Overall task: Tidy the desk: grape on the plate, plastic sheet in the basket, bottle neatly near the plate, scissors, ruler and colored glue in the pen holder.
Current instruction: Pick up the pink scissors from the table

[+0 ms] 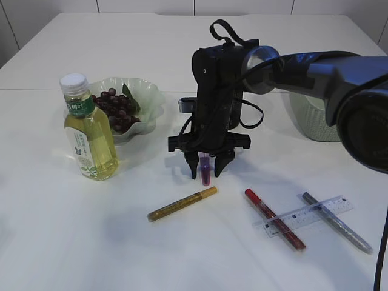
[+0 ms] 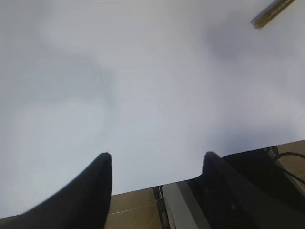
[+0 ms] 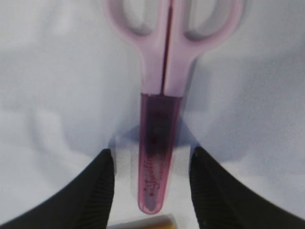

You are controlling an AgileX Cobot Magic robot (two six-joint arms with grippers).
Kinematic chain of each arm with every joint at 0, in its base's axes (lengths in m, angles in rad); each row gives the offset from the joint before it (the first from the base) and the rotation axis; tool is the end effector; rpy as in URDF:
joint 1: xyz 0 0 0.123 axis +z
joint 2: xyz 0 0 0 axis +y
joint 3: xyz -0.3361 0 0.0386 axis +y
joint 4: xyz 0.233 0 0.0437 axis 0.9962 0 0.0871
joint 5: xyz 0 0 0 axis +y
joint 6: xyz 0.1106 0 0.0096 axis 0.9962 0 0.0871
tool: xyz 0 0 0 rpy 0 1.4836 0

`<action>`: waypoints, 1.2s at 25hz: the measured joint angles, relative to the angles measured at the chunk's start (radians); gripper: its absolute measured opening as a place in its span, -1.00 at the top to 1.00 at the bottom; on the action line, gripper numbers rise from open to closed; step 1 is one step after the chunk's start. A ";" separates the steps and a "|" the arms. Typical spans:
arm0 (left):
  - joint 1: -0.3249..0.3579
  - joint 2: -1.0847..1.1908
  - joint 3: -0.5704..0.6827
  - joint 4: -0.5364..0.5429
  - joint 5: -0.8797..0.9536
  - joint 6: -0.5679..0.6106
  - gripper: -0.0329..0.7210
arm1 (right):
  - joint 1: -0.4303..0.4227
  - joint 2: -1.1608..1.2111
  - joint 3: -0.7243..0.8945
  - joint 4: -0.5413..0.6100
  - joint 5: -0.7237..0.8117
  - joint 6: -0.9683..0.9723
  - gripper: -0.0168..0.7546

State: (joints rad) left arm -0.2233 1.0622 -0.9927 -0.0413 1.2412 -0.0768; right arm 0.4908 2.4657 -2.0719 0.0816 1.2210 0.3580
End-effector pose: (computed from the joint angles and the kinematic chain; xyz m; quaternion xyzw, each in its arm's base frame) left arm 0.1387 -0.0360 0.3584 0.0689 0.9823 -0.0460 0.1677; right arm 0.4574 0.2541 0.1435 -0.0532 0.9976 0.0441 0.0038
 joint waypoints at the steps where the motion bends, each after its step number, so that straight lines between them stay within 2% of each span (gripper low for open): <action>1: 0.000 0.000 0.000 0.000 0.000 0.000 -0.24 | 0.000 0.000 0.000 0.000 0.000 0.002 -0.12; 6: 0.000 0.000 0.000 0.000 0.000 0.001 -0.24 | 0.000 0.000 0.001 -0.011 0.002 0.013 0.07; 15: 0.000 0.000 0.000 0.000 0.000 0.002 -0.24 | 0.000 0.000 0.001 -0.019 0.006 0.015 0.14; 26: 0.000 0.000 0.000 0.000 0.000 0.002 -0.24 | 0.000 0.000 0.002 -0.034 0.014 0.018 0.52; 30: 0.000 0.000 0.000 0.000 0.000 0.002 -0.24 | 0.000 0.000 0.002 -0.041 0.014 0.018 0.53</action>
State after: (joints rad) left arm -0.2233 1.0622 -0.9927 -0.0413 1.2412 -0.0747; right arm 0.4908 2.4657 -2.0697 0.0403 1.2346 0.3755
